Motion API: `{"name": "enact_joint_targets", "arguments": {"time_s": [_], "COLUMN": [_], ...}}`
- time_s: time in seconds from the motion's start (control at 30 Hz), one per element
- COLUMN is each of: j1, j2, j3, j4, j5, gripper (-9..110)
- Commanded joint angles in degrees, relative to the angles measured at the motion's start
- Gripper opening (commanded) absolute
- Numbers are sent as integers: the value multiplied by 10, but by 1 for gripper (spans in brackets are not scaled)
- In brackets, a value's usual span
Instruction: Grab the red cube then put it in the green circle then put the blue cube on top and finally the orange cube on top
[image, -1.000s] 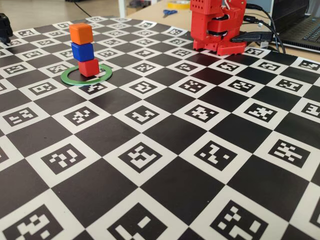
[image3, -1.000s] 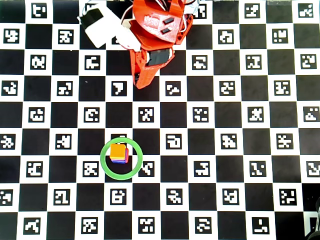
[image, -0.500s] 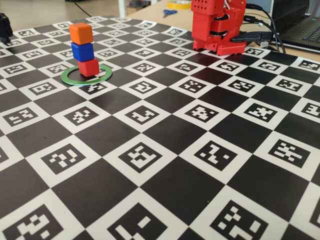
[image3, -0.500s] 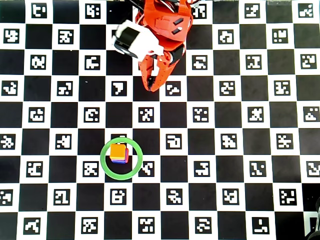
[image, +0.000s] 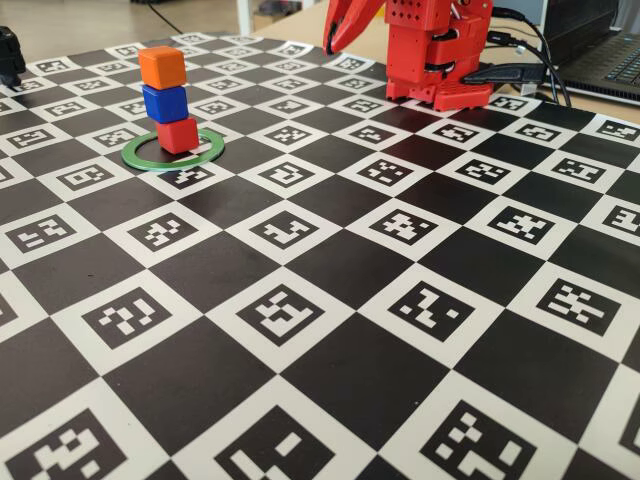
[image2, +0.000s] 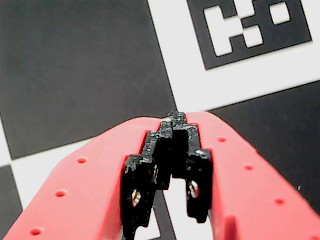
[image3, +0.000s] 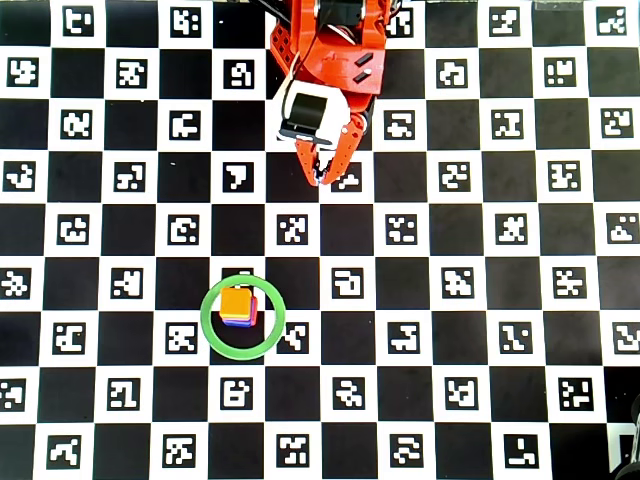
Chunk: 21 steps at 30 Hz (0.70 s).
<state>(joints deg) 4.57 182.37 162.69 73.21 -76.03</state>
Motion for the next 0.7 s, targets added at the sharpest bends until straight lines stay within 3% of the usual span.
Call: {"name": "enact_joint_targets", "arguments": {"time_s": [0.0,0.47,0.67], "j1": [1,15,23], "j2": [23,99,100], "j3": [18,150,200], "j4": [-14,58,34], "j5": [7,-19,-54], "gripper": [-5,-5,-5]}}
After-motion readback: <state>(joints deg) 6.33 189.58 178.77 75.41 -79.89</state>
